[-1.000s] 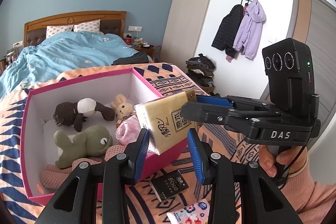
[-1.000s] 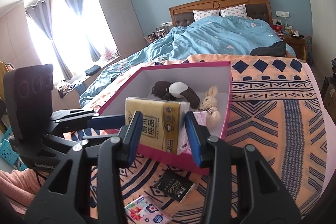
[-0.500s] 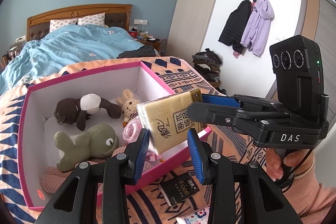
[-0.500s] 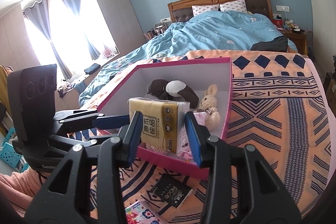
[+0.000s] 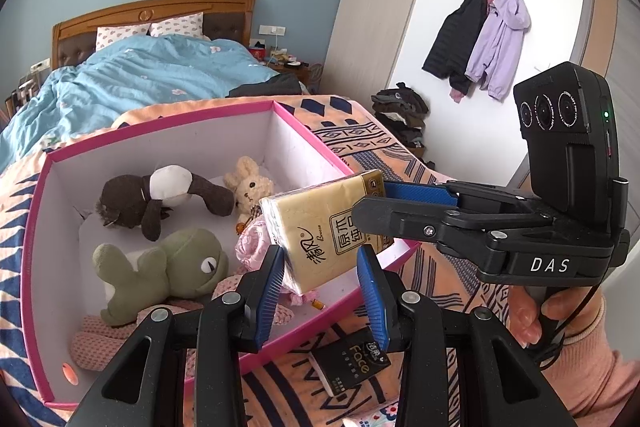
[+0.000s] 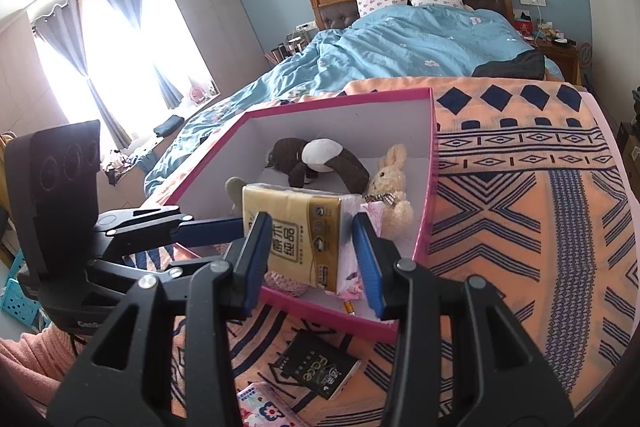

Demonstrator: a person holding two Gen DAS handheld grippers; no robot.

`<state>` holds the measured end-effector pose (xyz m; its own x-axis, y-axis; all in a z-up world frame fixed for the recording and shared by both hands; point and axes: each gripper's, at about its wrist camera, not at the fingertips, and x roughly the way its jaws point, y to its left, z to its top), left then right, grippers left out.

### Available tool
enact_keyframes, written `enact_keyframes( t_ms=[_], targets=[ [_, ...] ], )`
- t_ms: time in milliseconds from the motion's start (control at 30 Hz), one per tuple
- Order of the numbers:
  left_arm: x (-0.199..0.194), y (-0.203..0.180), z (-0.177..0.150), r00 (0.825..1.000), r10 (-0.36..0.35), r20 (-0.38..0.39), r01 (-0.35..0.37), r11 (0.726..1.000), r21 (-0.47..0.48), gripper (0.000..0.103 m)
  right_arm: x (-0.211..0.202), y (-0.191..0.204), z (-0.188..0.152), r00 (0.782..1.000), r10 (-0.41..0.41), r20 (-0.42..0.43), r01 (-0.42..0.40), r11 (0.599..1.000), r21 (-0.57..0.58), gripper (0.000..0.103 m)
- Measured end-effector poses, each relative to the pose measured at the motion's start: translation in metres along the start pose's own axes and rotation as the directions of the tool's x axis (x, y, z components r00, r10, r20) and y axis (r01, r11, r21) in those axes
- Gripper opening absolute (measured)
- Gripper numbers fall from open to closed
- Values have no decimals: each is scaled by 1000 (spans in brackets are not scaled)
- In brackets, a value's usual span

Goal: Organize objects
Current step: 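Lower the tissue pack into the pink box and open the right gripper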

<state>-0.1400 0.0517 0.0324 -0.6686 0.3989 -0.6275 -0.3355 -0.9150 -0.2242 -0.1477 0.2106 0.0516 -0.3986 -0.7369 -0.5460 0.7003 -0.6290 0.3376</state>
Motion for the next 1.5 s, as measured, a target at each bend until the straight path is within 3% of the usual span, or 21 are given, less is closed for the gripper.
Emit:
enact_keyframes(
  t_ms=[1233,1500],
  targets=[
    [23,7,-5,997,8,-73,-11,999,-32,38,24,-8,-10,995,-73,-69,73,997,1,45],
    [28,10,-5,997,13,-80,-17,999,-45,38,26,-4,-10,991,-124,-56,123,992,-20,44]
  ],
)
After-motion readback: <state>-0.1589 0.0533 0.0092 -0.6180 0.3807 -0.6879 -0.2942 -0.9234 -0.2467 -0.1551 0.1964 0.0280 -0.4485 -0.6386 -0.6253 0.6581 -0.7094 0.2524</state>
